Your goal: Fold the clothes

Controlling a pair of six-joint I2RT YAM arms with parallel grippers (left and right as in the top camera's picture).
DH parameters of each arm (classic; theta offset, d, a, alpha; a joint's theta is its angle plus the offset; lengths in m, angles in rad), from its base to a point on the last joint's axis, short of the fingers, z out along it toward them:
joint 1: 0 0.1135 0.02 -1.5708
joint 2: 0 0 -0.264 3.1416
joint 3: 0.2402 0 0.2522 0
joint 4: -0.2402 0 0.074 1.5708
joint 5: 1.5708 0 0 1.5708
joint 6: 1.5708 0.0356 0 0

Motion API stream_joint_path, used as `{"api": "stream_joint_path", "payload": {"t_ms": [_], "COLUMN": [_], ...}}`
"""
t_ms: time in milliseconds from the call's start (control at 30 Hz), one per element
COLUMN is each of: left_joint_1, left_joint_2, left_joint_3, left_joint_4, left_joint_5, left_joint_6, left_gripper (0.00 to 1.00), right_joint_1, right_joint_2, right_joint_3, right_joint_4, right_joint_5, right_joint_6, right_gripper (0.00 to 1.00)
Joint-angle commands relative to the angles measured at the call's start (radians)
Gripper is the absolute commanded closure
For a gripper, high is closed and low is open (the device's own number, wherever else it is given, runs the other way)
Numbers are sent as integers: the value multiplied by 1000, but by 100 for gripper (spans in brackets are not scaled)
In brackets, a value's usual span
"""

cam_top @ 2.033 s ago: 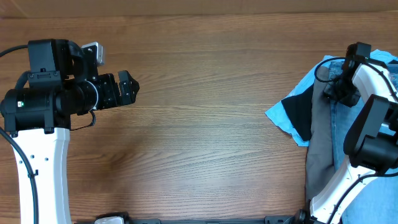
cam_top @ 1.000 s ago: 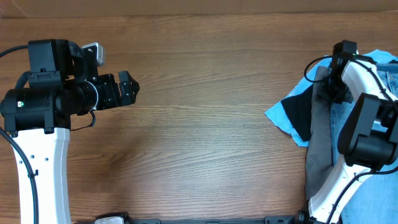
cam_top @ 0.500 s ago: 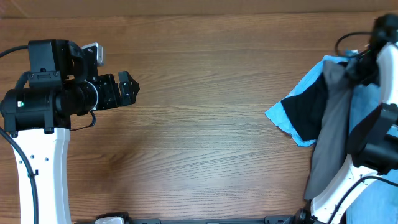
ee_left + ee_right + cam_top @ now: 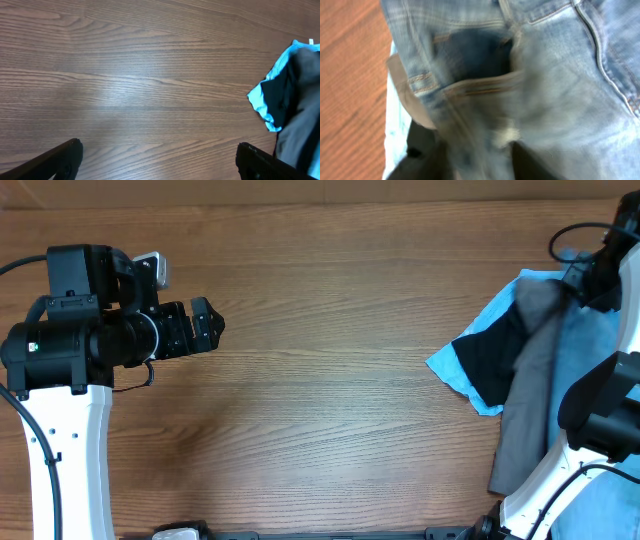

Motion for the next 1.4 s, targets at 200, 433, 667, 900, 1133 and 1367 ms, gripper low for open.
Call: {"api": "stream_joint_path", "payload": {"t_ms": [200, 433, 667, 900, 1133, 1367], "left_joint_1": [-6, -6, -6, -6, -6, -6], "left_joint_2": [8, 8, 8, 8, 8, 8], "left_joint_3": [26, 26, 26, 26, 26, 26], "left_joint_4": [5, 13, 27, 27, 27, 27], "left_joint_5": [14, 14, 14, 14, 14, 11], "left_joint_6": [26, 26, 26, 26, 27, 27], "left_gripper": [0, 0, 0, 0, 0, 0], "right_joint_1": [12, 13, 16, 19, 26, 27], "right_joint_2": [-26, -24, -24, -26, -26, -26], "right_joint_3": [-171, -326, -382, -382, -382, -386], "right_joint_4": [113, 208, 170, 122, 87, 102], "right_joint_5": [-22, 43, -123, -214, -167, 15], "right_joint_6": [-25, -47, -131, -206, -221, -113], "right_gripper": [33, 59, 59, 58, 58, 60]}}
